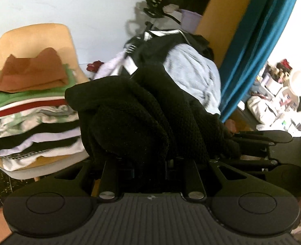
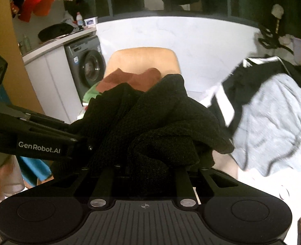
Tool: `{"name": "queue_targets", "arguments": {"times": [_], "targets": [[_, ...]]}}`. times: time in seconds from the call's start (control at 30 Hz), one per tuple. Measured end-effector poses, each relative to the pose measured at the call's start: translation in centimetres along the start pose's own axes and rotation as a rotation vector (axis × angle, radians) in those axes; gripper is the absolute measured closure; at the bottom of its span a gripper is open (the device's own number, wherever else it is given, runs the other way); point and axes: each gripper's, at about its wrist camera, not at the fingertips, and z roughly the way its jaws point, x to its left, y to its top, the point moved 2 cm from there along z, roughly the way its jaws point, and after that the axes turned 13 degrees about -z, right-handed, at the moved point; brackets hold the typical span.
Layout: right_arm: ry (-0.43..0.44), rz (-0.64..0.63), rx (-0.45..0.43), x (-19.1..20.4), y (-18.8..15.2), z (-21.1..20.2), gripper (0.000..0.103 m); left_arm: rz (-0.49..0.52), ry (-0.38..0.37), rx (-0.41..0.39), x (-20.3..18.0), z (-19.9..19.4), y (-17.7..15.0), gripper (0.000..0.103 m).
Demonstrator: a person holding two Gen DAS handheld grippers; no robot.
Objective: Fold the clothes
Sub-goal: 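Carry the held sweater bundle with both grippers to the clothes stack on the chair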
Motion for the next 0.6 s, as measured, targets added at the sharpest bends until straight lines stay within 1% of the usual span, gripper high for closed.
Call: {"name": "queue_targets", "arguments": {"times": [0.1,0.23,0.4,0.5,0.6], "targets": [[0.020,-0.030,-0.012,1.4,2.4,2.3,0.087,-0.017,0.006,-0.023,2.6,-0.8,1.6,0.081],[0.047,-0.055,-0.014,3.1,5.6,6.0,0.087,-0.040,0.037,-0.043,6.1,-1.2,3.9,0.081],[0.092,-0.088,-0.021,4.9,9.8,11.5,0.087,-0.075,0.077,-0.068,10.6,-1.0,7.3,0.081],[0.125,-0.105,-0.033,4.4,12.6,15.5,0.087,-0.086,0.112,-0.085,13.3,-0.1,10.1,0.081],[0.156,-0.117,-0.044,2.9,16.0,20.2,0.087,-0.094,0.151,-0.100,16.0,1.5,13.9,0.081]]}}
